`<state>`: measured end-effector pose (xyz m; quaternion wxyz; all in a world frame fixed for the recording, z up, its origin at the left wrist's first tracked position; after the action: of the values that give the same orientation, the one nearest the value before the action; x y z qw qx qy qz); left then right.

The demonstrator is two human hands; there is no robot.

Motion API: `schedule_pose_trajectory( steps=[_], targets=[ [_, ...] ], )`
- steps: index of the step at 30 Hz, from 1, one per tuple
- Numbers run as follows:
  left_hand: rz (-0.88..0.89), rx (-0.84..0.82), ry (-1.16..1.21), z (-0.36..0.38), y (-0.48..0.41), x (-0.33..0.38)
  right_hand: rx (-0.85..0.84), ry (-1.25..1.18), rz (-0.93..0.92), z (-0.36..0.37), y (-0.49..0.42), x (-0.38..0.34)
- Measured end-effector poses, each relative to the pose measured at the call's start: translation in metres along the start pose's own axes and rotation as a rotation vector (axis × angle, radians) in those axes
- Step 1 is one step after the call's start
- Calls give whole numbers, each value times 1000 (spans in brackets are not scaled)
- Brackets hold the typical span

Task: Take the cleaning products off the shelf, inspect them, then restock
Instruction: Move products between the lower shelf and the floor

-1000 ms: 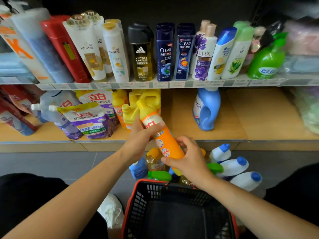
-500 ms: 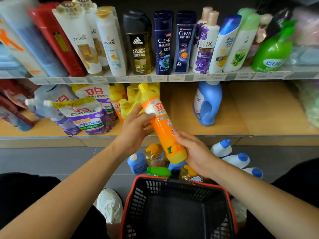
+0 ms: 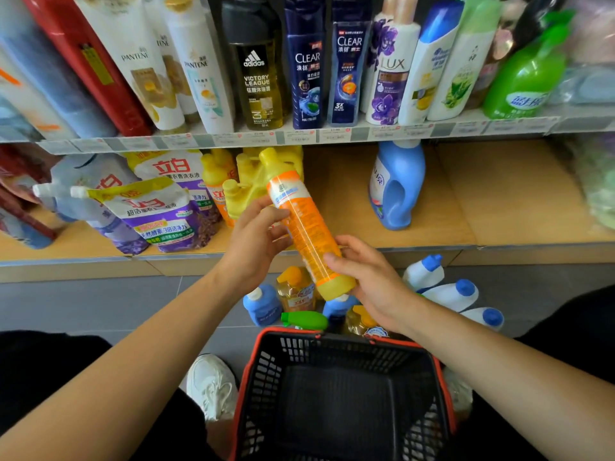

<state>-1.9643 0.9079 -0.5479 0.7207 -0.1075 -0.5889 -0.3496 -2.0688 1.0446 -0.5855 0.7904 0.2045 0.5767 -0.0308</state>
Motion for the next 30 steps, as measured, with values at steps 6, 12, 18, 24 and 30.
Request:
schedule_pose_trajectory(
  steps=[6, 12, 18, 24, 30],
  targets=[
    [78, -68, -132, 7, 7, 13, -134, 52, 62, 18, 3, 8],
    [39, -29, -125, 6, 5, 7, -29, 191, -16, 6, 2, 2],
    [148, -44, -232, 5, 13, 23, -131, 351, -29, 10, -4, -1],
    [401, -178, -633, 40, 36, 23, -16, 411, -259, 3, -6, -23],
    [538, -210, -636, 48, 49, 52, 7, 468, -283, -3, -1, -31]
  ],
)
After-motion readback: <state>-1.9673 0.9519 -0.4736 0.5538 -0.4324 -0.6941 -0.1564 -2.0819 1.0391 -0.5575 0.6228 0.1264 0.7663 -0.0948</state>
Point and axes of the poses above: each hand's wrist, its own y-axis away from the middle knuckle, its own z-axis out of the palm, x = y × z, the point moved 9 cm from there along -y, towards the middle knuckle, and after that the axes turned 3 degrees about -x, right-handed, at the moved point
